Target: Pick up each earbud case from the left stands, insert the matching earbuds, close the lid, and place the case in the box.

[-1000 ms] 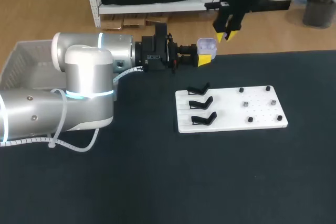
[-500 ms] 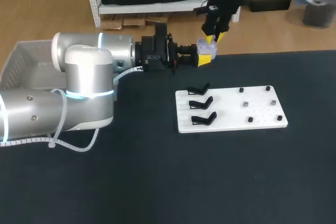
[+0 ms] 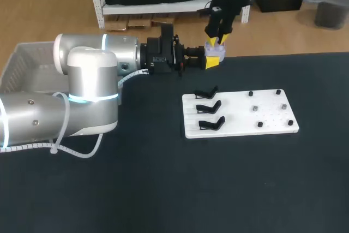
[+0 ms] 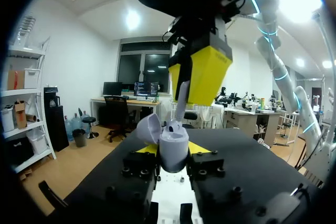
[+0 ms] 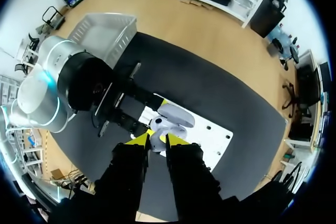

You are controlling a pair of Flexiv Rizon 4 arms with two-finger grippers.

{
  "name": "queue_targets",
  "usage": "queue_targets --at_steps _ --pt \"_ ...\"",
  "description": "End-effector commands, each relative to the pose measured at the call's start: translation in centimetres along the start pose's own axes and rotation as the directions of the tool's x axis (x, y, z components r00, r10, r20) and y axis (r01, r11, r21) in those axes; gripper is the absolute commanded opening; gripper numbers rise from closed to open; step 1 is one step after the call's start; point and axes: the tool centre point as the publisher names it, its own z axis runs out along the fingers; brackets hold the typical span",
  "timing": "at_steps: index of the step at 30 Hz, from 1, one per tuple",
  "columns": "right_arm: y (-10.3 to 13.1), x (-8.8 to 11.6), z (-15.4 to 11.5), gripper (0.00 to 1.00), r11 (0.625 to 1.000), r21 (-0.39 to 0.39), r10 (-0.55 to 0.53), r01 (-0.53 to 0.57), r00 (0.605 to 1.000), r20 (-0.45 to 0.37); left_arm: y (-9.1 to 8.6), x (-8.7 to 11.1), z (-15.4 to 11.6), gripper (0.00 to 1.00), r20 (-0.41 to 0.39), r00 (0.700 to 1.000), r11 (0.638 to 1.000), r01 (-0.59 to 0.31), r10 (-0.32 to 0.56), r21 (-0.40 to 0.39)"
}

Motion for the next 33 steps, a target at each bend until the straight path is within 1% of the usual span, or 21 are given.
queue_targets --at_steps 1,13,33 --pt "0.0 -0.2 0.3 0.00 1.000 -0.001 -0.003 0.003 1.000 -0.003 0.1 0.0 0.0 0.00 0.001 1.000 1.000 0.000 0.000 0.002" --pt "0.5 -0.5 0.8 0.00 1.000 -0.011 -0.010 0.010 1.000 -0.007 0.1 0.0 0.0 0.00 0.001 1.000 1.000 0.000 0.000 0.002" --pt "0.3 -0.9 1.8 0.00 1.000 -0.009 0.000 0.000 1.000 -0.022 0.1 0.0 0.0 0.00 0.001 1.000 1.000 0.000 0.000 0.002"
